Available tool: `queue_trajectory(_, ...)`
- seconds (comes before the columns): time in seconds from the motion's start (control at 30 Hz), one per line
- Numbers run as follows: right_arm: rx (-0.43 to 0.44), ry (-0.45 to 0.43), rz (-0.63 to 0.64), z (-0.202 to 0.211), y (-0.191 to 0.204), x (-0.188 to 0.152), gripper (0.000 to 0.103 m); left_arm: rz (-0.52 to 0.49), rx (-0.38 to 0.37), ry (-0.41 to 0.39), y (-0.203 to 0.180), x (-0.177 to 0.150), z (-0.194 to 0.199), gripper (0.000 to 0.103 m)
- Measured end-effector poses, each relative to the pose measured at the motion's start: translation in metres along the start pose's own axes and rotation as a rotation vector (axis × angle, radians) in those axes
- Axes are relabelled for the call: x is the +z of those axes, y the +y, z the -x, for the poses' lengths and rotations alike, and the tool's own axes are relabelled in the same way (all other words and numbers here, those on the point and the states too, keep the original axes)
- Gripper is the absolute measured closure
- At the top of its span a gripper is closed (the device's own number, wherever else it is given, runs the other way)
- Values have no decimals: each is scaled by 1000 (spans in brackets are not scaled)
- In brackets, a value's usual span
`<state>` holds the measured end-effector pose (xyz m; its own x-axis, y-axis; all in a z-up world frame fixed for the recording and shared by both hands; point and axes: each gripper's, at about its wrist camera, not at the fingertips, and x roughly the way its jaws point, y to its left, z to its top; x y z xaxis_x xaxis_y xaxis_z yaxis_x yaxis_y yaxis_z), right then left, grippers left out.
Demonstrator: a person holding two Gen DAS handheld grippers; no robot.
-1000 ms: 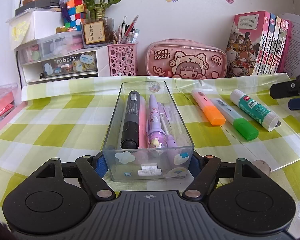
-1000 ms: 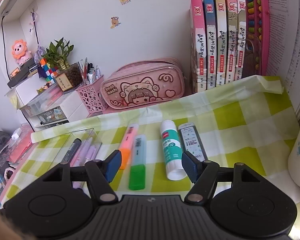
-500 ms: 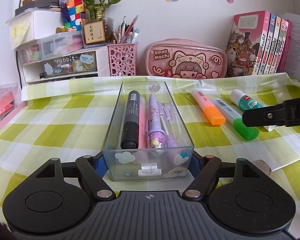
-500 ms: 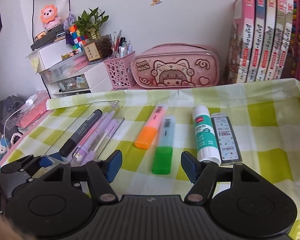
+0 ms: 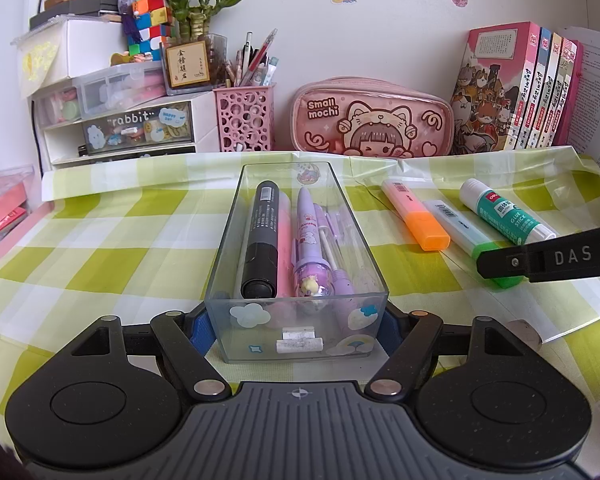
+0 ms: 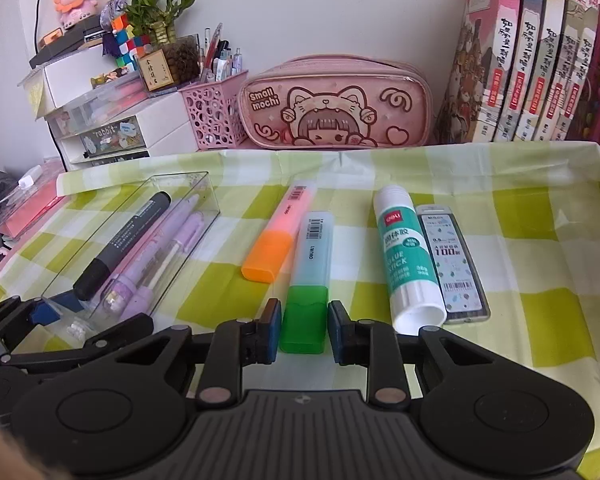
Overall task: Organize stationery
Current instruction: 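Withdraw the right tool and move it to the green-capped highlighter, then close the right tool on the green-capped highlighter and lift it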
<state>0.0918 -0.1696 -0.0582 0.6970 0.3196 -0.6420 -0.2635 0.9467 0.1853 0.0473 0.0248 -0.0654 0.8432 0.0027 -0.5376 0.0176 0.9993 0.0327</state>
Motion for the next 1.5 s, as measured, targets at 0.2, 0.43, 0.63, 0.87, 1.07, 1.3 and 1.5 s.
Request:
queue_trajectory(0.2,35,69,-7,12,3,-3,72,0,0,0,0,0,0,29)
queue_trajectory(0.43,2,59,4,-2,7,7,56,-1,1,0,0,0,0,29)
queue_trajectory(0.63,-37,43,36,-11,15,12,56,0,0,0,0,0,0,29)
queue_trajectory(0.87,-54,25,35,-17,18,15,56,0,0,0,0,0,0,29)
queue_trajectory(1.07,-89,5,35,-21,20,16,67,-1,1,0,0,0,0,29)
queue_trajectory(1.3,-61,6,-38,-18,10,17,76,0,1,0,0,0,0,29)
queue_trajectory(1.5,35,6,-171,-6,-4,19,76,0,1,0,0,0,0,29)
